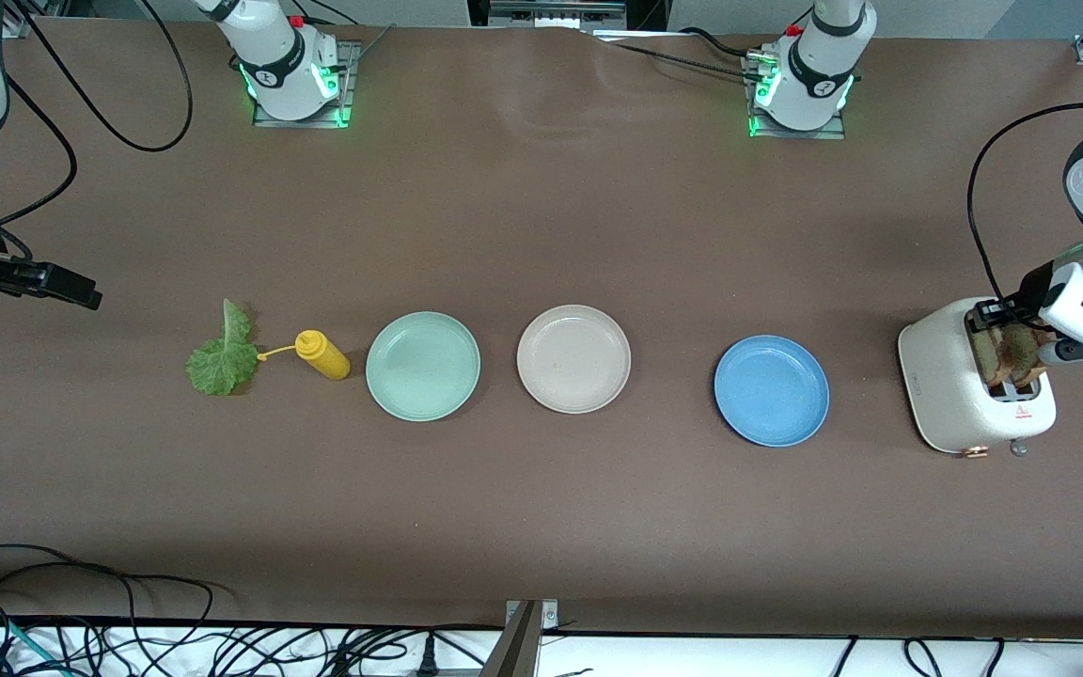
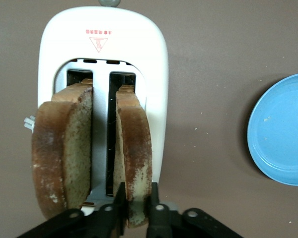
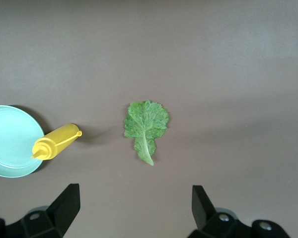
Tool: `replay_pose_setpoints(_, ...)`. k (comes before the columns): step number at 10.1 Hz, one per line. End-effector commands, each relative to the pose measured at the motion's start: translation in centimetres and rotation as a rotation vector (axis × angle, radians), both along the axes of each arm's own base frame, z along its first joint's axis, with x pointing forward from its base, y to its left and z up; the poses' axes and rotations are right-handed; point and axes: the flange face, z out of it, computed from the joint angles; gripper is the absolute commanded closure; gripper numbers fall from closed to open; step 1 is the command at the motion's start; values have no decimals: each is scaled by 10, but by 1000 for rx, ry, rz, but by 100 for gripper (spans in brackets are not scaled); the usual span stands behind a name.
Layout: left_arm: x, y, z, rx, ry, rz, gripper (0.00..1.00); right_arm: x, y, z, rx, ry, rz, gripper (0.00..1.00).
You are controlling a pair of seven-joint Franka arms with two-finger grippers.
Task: Make sandwich on beige plate with both arms
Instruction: 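Grasp the toast slice in the toaster with the left gripper, then lift the toast slice out of the toaster with the left gripper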
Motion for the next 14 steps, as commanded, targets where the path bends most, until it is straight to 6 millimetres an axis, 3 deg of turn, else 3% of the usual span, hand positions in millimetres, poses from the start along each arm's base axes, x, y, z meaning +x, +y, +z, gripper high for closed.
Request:
replay_pose_setpoints(1, -3, -1, 20, 3, -29, -30, 100, -5, -2, 2, 19, 3, 6, 0)
replay_pose_setpoints(3, -7, -2, 43, 5, -53, -47, 100, -5, -2, 1, 19, 6, 6, 0)
replay_pose_setpoints(6, -14, -18, 98, 6, -84, -79, 100, -5, -2, 2, 19, 6, 6, 0)
replay_pose_setpoints(9, -22, -67, 151, -9, -159, -150, 100, -5, -3, 2, 19, 6, 4, 0)
replay_pose_setpoints(11, -15, -102, 146, -168, -182, -125, 100, -6, -5, 2, 19, 9, 3, 0)
replay_pose_setpoints(14, 2, -157, 91, -364, -100, -106, 100, -6, -6, 2, 19, 9, 1, 0)
